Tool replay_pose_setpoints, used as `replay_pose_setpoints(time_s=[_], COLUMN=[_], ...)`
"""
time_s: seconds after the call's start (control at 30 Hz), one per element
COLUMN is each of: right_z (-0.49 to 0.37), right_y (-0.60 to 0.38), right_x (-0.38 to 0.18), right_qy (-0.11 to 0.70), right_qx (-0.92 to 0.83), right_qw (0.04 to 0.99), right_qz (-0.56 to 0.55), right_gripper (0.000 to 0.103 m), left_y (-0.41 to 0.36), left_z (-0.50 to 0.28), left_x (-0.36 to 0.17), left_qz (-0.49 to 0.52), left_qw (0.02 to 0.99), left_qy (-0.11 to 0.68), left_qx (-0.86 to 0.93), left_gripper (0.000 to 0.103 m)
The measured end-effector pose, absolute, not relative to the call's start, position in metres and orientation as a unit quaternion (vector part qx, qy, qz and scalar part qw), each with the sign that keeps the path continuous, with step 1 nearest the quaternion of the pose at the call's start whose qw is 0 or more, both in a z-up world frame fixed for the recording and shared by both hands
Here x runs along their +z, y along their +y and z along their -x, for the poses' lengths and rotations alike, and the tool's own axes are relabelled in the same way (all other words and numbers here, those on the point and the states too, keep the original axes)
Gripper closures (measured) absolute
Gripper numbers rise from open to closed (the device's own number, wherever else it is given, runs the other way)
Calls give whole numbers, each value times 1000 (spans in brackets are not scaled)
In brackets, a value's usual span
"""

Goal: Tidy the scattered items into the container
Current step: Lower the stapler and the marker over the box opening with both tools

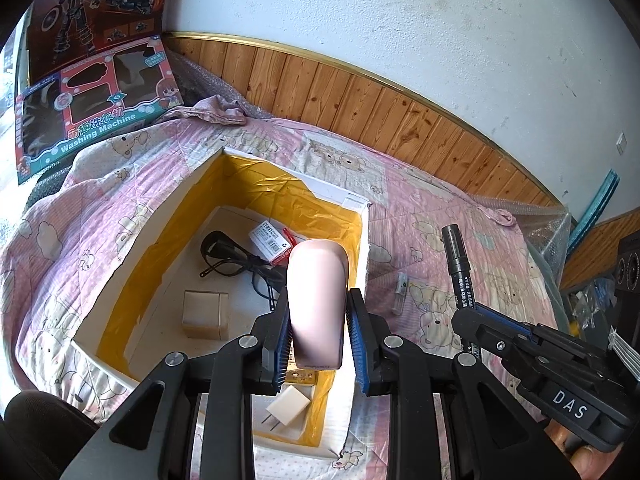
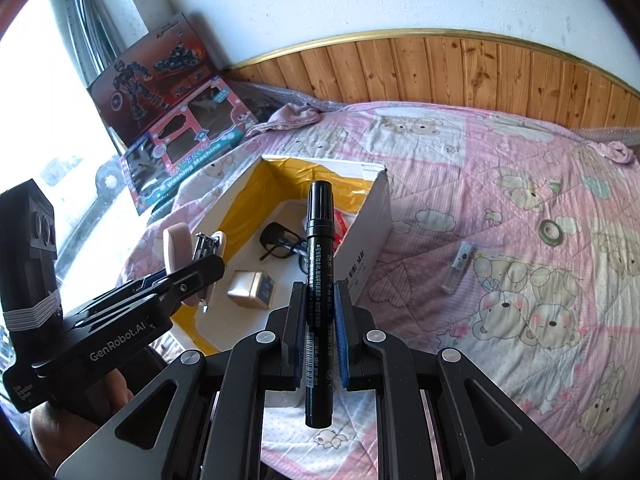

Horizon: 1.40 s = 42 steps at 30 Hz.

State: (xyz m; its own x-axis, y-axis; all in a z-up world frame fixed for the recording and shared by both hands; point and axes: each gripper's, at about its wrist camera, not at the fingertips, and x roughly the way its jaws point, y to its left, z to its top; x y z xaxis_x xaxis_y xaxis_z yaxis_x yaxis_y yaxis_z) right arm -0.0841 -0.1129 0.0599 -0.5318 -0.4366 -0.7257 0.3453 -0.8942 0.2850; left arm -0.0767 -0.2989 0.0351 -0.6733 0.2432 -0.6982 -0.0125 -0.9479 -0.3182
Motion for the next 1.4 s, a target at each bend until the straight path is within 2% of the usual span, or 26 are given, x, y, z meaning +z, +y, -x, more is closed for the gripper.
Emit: replay_pose_setpoints(time_s=[0.83, 1.4], right_z=[102, 108], right_y=[-180, -227], right_x=[56, 16], right_qy=[-28, -30], right_qx=[-855, -822], right_qw=[276, 304], right_qz=[-438, -481], right_gripper=[90, 90], left_y=[-375, -386], left_z=[88, 102], left_x=[16, -4], left_qz=[402, 436], left_qw=[17, 20], left_qy=[-175, -167], left_qx=[899, 884], left_gripper=[76, 76])
